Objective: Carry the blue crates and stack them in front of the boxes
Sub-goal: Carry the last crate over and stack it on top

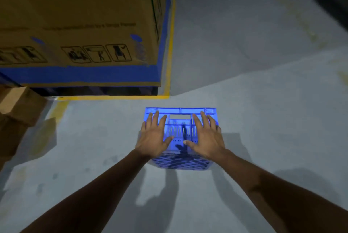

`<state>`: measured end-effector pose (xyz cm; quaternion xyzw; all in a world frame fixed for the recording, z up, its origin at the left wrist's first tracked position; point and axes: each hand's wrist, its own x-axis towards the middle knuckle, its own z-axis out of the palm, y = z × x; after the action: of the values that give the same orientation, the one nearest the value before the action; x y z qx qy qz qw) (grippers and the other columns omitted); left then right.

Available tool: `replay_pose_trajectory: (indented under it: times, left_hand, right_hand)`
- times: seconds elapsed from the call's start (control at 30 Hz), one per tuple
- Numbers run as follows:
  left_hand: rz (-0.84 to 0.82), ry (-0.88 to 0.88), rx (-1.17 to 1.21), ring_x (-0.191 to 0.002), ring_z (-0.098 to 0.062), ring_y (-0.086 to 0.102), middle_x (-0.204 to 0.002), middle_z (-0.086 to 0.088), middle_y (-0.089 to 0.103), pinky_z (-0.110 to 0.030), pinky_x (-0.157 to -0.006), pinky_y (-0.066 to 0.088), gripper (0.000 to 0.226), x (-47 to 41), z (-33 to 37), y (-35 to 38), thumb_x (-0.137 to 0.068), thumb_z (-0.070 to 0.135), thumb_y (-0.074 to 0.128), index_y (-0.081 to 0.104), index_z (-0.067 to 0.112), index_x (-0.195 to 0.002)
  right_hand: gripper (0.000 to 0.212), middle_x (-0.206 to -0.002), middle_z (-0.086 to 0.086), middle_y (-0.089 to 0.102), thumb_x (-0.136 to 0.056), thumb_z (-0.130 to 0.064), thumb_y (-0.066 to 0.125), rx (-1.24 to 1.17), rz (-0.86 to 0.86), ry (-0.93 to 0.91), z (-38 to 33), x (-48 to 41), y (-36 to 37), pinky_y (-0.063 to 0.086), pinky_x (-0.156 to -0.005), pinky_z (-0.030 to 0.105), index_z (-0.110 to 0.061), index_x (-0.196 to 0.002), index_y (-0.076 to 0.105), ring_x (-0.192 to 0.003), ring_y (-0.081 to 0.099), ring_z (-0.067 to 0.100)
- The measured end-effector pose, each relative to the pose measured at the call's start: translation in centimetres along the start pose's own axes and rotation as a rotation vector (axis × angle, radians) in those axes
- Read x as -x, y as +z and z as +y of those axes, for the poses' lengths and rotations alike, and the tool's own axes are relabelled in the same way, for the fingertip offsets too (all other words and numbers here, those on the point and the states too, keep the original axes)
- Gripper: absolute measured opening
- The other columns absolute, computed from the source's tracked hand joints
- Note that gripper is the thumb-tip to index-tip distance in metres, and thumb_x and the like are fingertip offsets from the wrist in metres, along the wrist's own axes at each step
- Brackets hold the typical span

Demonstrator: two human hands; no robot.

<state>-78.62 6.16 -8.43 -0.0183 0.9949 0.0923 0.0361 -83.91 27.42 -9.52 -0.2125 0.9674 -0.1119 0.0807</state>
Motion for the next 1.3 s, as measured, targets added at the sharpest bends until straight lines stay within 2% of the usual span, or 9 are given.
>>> replay_pose_trajectory:
  times: [0.17, 0.33, 0.57, 0.67, 0.77, 0.87, 1.07, 1.17, 1.3]
  left_hand:
    - [0.021, -0.038, 0.006, -0.150, -0.028, -0.009, -0.163, -0.009, -0.007, -0.056, -0.117, 0.009, 0.098, -3.7, -2.2, 7.2, -0.078, 0.081, 0.015, 0.006, 0.022, -0.156]
    - [0.053, -0.012, -0.123, -0.150, -0.028, -0.004, -0.163, -0.012, -0.002, -0.059, -0.116, 0.007, 0.095, -4.2, -3.1, 10.2, -0.083, 0.080, 0.010, 0.007, 0.020, -0.156]
    - [0.094, 0.118, -0.170, -0.149, -0.034, 0.004, -0.161, -0.019, 0.007, -0.063, -0.115, 0.006, 0.076, -5.8, -3.6, 8.5, -0.087, 0.075, 0.023, 0.050, 0.021, -0.133]
    - [0.042, 0.046, -0.143, -0.148, -0.037, 0.007, -0.159, -0.022, 0.012, -0.066, -0.112, 0.004, 0.072, -5.9, -4.0, 8.8, -0.085, 0.077, 0.027, 0.049, 0.022, -0.126]
    - [0.142, -0.004, -0.221, -0.125, -0.038, 0.040, -0.133, -0.023, 0.045, -0.061, -0.107, 0.027, 0.072, -4.7, -3.3, 9.0, -0.082, 0.078, 0.031, 0.050, 0.018, -0.118]
    - [0.215, -0.028, -0.260, -0.096, -0.033, 0.048, -0.102, -0.014, 0.052, -0.047, -0.084, 0.040, 0.080, -3.7, -2.8, 8.7, -0.078, 0.083, 0.033, 0.049, 0.015, -0.117]
    - [0.027, -0.118, -0.134, -0.088, -0.035, 0.061, -0.099, -0.012, 0.061, -0.043, -0.075, 0.050, 0.101, -4.0, -1.8, 8.0, -0.060, 0.097, 0.036, 0.038, 0.020, -0.124]
    - [-0.139, -0.215, 0.060, -0.096, -0.034, 0.065, -0.104, -0.010, 0.066, -0.043, -0.079, 0.051, 0.116, -4.1, -2.3, 6.6, -0.044, 0.097, 0.053, 0.033, 0.020, -0.128]
    - [-0.352, -0.260, 0.287, -0.088, -0.025, 0.066, -0.089, 0.000, 0.067, -0.033, -0.073, 0.051, 0.084, -2.8, -3.1, 5.7, -0.041, 0.091, 0.064, 0.057, 0.023, -0.089]
  right_hand:
    - [0.098, -0.163, 0.010, 0.007, -0.073, -0.086, 0.021, 0.081, 0.038, 0.035, 2.3, -2.7, 6.7, 0.010, -0.116, 0.058, -0.033, -0.154, 0.017, -0.148, 0.005, 0.038]
    - [0.088, -0.162, 0.009, 0.016, -0.079, -0.083, 0.026, 0.110, 0.081, 0.013, 3.4, -3.1, 8.6, 0.009, -0.117, 0.052, -0.035, -0.153, 0.023, -0.147, 0.009, 0.038]
    - [0.081, -0.161, 0.004, 0.022, -0.082, -0.074, 0.033, 0.079, 0.035, -0.072, 4.0, -2.5, 7.8, 0.014, -0.117, 0.050, -0.032, -0.152, 0.029, -0.148, 0.012, 0.034]
    - [0.079, -0.160, 0.000, 0.025, -0.081, -0.071, 0.035, 0.101, 0.001, -0.183, 4.4, -3.4, 7.4, 0.019, -0.116, 0.051, -0.034, -0.150, 0.030, -0.148, 0.014, 0.032]
    - [0.076, -0.160, -0.002, 0.024, -0.083, -0.069, 0.035, 0.140, -0.021, -0.296, 5.5, -4.1, 7.1, 0.018, -0.117, 0.049, -0.035, -0.151, 0.028, -0.148, 0.014, 0.030]
    - [0.075, -0.163, -0.002, 0.015, -0.087, -0.070, 0.028, 0.203, -0.081, -0.423, 6.9, -4.7, 6.3, 0.014, -0.119, 0.047, -0.036, -0.154, 0.019, -0.149, 0.008, 0.030]
    - [0.081, -0.162, -0.006, -0.015, -0.079, -0.078, 0.010, 0.309, -0.252, -0.416, 7.6, -4.9, 5.0, 0.003, -0.120, 0.044, -0.045, -0.150, -0.012, -0.149, -0.012, 0.025]
    - [0.079, -0.162, -0.003, -0.018, -0.089, -0.073, 0.026, 0.319, -0.318, -0.397, 6.8, -4.8, 4.4, 0.003, -0.120, 0.045, -0.044, -0.151, -0.012, -0.149, -0.014, 0.025]
    - [0.086, -0.161, 0.000, -0.020, -0.091, -0.062, 0.049, 0.301, -0.463, -0.334, 5.5, -3.7, 3.2, 0.008, -0.119, 0.049, -0.038, -0.154, -0.006, -0.149, -0.014, 0.028]
